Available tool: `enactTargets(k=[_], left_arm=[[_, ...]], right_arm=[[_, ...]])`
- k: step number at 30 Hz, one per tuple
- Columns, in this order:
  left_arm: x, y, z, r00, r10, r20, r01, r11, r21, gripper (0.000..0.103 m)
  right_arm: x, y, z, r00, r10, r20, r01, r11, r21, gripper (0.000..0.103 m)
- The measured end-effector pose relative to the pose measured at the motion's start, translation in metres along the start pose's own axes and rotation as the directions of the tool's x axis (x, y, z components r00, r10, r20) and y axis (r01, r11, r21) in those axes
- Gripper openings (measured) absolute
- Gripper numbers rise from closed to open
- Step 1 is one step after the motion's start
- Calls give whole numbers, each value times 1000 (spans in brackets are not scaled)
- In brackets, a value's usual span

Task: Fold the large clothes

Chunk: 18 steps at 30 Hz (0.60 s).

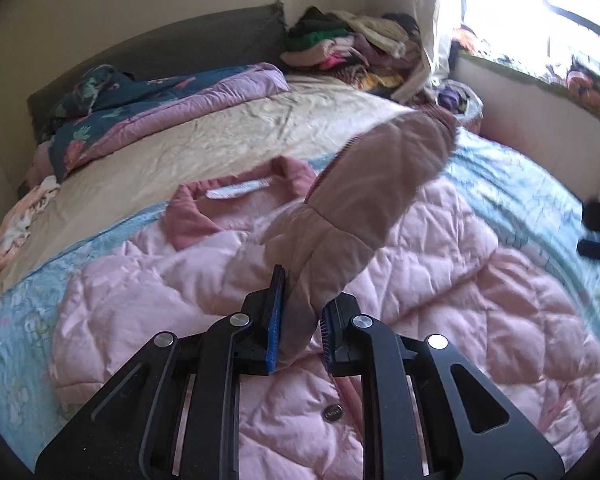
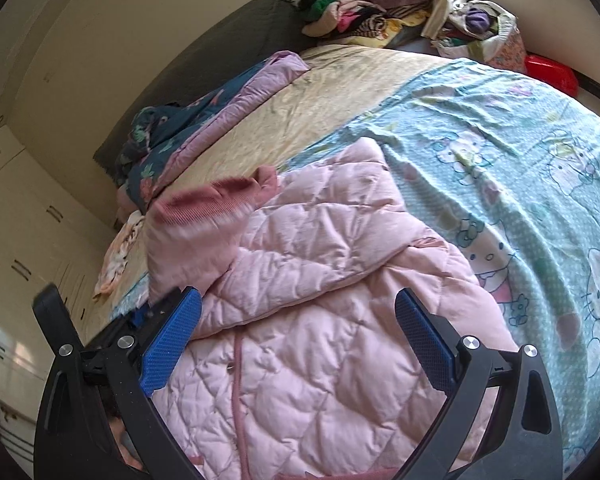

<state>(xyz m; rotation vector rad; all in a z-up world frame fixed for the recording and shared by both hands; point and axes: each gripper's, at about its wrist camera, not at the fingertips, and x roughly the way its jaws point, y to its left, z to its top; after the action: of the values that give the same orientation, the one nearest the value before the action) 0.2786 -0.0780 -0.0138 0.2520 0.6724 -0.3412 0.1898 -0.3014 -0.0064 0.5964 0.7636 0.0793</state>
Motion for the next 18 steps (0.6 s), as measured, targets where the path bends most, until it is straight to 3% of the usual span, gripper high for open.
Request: enactTargets(k=[10, 13, 14, 15, 18], left_arm=[[22, -30, -27, 994, 58, -89, -46, 990, 135, 16], [21, -33, -32, 992, 57, -115, -39, 987, 157, 28], [20, -32, -32, 991, 49, -124, -30, 988, 153, 41], [18, -31, -33, 990, 29, -141, -9, 990, 143, 61], [15, -27, -36, 984, 21, -175, 1, 992, 126, 70]], right_arm=[[14, -6, -3, 999, 5, -39, -4, 1000, 21, 97], [16, -7, -4, 999, 4, -47, -3, 1000, 30, 97], [17, -7, -4, 999, 3, -48, -2, 999, 32, 97], [17, -7, -3, 999, 2, -50, -1, 999, 34, 97], [19, -7, -3, 998, 11, -59, -8, 999, 43, 97]])
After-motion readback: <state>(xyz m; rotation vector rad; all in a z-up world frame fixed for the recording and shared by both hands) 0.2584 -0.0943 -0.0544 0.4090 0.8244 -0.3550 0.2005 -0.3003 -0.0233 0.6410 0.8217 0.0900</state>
